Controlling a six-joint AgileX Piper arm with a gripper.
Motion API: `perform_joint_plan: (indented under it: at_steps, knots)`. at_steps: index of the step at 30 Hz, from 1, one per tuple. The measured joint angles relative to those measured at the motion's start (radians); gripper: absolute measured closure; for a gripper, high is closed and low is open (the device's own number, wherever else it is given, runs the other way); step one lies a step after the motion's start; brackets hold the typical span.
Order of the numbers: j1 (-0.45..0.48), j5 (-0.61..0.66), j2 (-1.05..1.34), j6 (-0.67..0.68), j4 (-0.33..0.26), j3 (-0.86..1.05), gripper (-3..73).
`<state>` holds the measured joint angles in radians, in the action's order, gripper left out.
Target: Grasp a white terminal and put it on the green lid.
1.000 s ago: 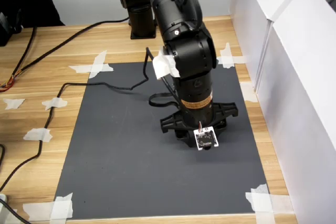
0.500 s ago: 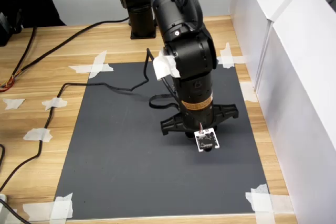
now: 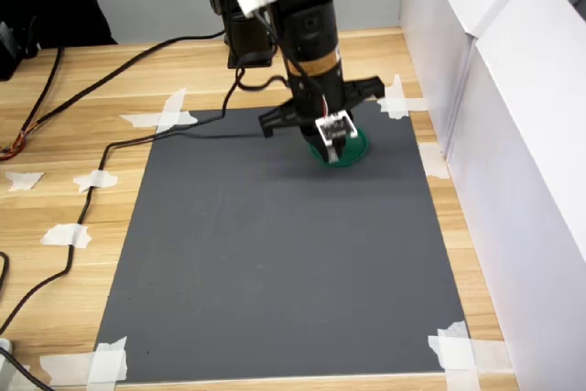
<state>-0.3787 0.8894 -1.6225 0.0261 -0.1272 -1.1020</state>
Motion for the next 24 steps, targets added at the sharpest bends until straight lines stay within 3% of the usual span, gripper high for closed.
perform_joint_plan:
  at_steps: [8,14,24]
  knots:
    - [-0.12,-0.035,0.104,0.029,0.016,0.191,60.0]
    - [-0.122,-0.102,0.105,0.033,0.037,0.22,60.0]
    - [-0.122,-0.152,0.048,0.086,0.022,0.222,57.8]
